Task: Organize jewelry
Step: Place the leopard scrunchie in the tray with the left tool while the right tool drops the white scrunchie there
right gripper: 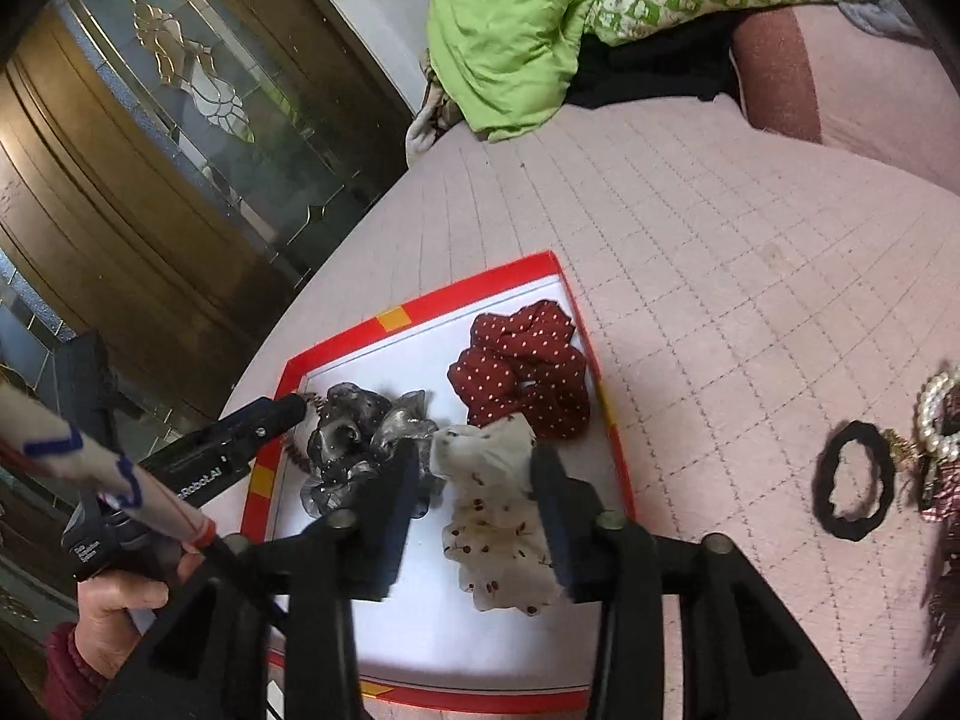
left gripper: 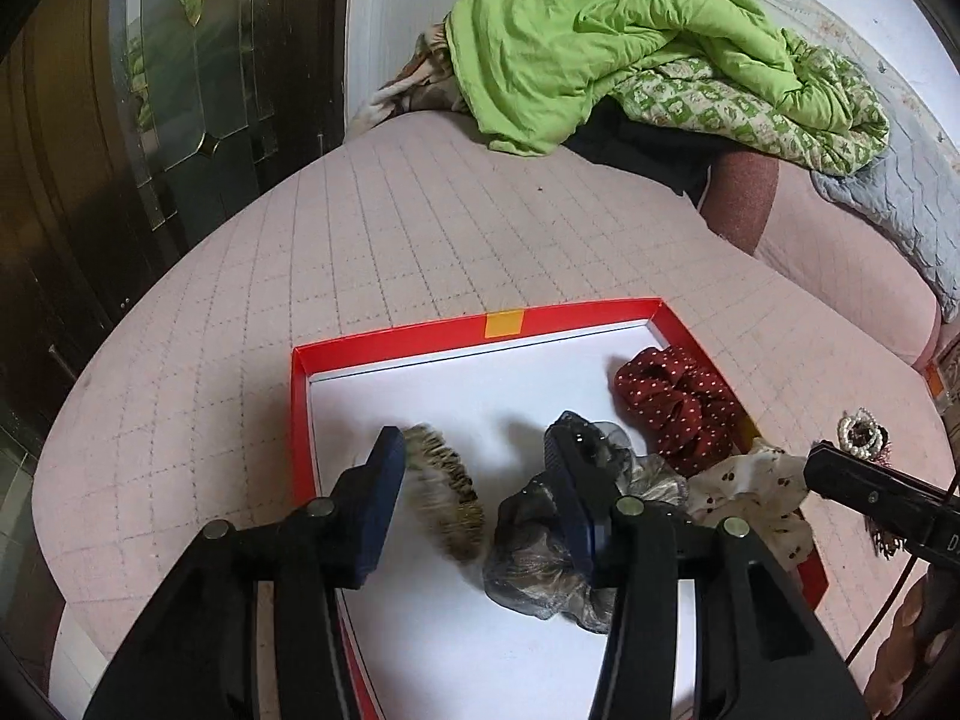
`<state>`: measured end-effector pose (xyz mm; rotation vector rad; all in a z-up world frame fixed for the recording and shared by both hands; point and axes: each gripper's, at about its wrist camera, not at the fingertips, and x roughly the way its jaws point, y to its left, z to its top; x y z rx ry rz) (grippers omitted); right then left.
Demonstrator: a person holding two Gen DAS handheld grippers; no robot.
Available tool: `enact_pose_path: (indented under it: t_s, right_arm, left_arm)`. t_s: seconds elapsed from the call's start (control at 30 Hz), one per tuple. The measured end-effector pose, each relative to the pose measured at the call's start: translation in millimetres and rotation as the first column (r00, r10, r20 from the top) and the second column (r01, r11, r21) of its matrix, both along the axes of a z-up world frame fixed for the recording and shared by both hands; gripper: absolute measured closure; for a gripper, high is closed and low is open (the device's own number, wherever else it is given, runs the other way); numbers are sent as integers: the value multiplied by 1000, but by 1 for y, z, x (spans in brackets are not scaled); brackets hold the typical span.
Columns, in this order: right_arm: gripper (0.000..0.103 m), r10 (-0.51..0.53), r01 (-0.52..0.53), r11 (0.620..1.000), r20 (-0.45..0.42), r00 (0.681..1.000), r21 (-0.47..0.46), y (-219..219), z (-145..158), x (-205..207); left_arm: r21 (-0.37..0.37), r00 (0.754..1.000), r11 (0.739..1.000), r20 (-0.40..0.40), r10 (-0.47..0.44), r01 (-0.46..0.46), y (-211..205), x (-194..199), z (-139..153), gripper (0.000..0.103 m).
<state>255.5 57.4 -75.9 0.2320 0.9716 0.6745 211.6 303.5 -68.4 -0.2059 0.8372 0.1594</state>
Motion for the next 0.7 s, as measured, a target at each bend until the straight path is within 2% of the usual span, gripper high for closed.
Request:
enact_pose_path:
  t_s: [0.13, 0.3, 0.43, 0.53, 0.67, 0.7]
  right_arm:
    - [57, -9, 9, 1000, 18, 1000, 1, -5, 8, -4]
    - [56, -27, 27, 1000, 65, 998, -3, -23, 25, -17]
    - [41, -77, 79, 997, 100, 992, -20, -46, 32, -27]
    - [36, -120, 131, 989, 147, 982, -68, -62, 38, -35]
    - [26, -195, 233, 960, 230, 954, -154, -94, 47, -50]
    - [19, -214, 261, 950, 254, 943, -171, -103, 50, -55]
  left_arm:
    - [-8, 1000, 1000, 17, 6, -6, -5, -6, 10, 56]
    - [-1, 998, 1000, 57, 15, -15, -22, -17, 27, 43]
    - [3, 996, 1000, 84, 8, -8, -41, -26, 39, 42]
    - [10, 994, 1000, 109, 7, -8, -59, -34, 48, 38]
    - [24, 992, 1000, 124, -19, 16, -86, -40, 55, 34]
    - [25, 992, 999, 126, -33, 30, -94, -40, 55, 34]
